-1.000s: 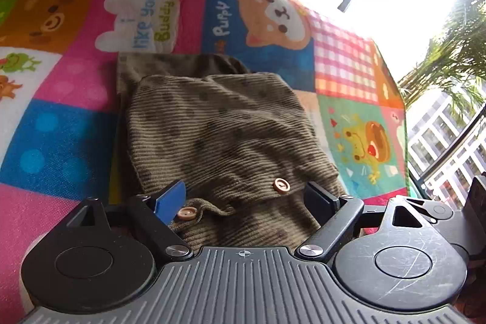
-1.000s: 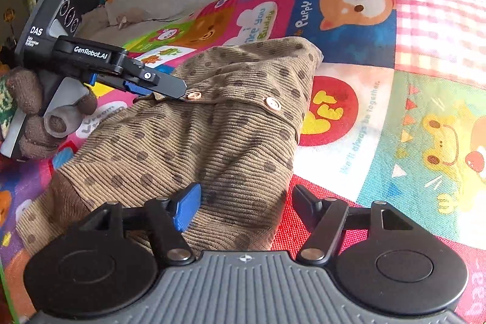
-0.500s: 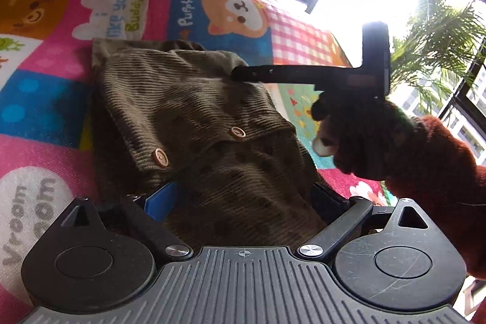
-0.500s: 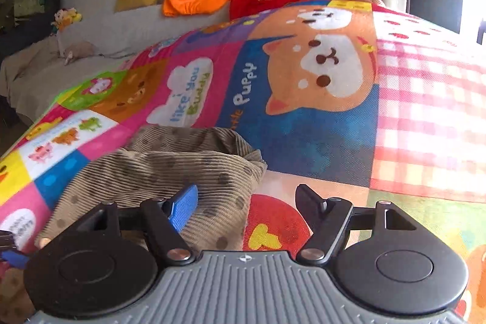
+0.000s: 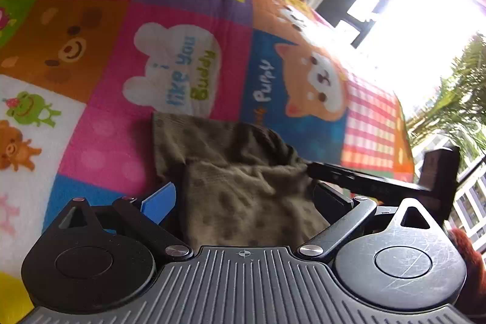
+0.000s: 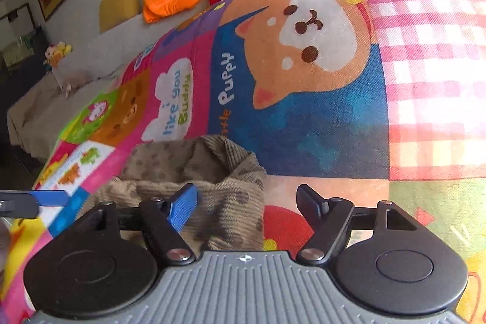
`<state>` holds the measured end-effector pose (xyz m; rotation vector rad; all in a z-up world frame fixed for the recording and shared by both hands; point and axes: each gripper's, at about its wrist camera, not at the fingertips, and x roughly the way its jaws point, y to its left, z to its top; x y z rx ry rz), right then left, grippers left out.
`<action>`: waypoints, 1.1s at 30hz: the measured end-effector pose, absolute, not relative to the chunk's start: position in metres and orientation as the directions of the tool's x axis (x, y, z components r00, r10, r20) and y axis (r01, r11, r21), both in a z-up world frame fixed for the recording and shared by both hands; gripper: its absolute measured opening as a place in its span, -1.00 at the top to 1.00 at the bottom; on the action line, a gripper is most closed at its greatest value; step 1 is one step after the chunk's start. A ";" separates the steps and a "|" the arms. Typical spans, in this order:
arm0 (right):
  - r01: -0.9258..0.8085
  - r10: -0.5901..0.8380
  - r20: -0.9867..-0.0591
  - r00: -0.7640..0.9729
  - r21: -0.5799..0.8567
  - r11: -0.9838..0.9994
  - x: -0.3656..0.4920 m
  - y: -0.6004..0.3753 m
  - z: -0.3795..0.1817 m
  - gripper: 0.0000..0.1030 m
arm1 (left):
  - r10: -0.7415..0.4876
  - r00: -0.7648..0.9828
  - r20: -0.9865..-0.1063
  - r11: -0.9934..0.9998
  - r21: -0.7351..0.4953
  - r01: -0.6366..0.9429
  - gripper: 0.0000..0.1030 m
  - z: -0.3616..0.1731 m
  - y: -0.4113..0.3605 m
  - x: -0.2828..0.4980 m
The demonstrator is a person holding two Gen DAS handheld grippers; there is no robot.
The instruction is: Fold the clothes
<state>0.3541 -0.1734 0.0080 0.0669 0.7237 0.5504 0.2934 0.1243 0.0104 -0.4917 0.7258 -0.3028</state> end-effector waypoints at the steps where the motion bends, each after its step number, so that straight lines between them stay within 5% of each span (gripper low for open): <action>1: -0.445 0.517 -0.603 0.608 0.280 0.850 0.359 -0.174 0.010 -0.35 | -0.403 0.716 -0.570 0.853 -0.517 0.068 -0.94 0.008 0.126 0.309; 5: -0.442 0.508 -0.608 0.610 0.271 0.855 0.375 -0.160 0.009 -0.10 | -0.296 0.710 -0.639 0.905 -0.426 -0.006 -0.93 -0.007 0.124 0.364; 11: -0.462 0.512 -0.634 0.579 0.262 0.847 0.386 -0.150 -0.003 -0.10 | -0.258 0.688 -0.678 0.940 -0.341 0.016 -0.83 -0.019 0.113 0.380; 14: -0.486 0.525 -0.637 0.565 0.257 0.835 0.389 -0.145 -0.008 -0.05 | -0.262 0.686 -0.679 0.949 -0.311 0.054 -0.35 -0.018 0.105 0.376; 18: -0.513 0.523 -0.646 0.556 0.229 0.827 0.390 -0.137 -0.013 0.41 | -0.266 0.684 -0.680 0.957 -0.270 0.104 0.80 -0.015 0.095 0.371; 24: -0.539 0.553 -0.593 0.585 0.226 0.812 0.367 -0.148 0.008 0.70 | -0.306 0.707 -0.637 0.950 -0.254 0.182 0.81 0.008 0.086 0.335; 33: -0.640 0.655 -0.448 0.608 0.211 0.739 0.246 -0.202 0.077 0.81 | -0.448 0.775 -0.447 0.885 -0.346 0.312 0.81 0.086 0.085 0.196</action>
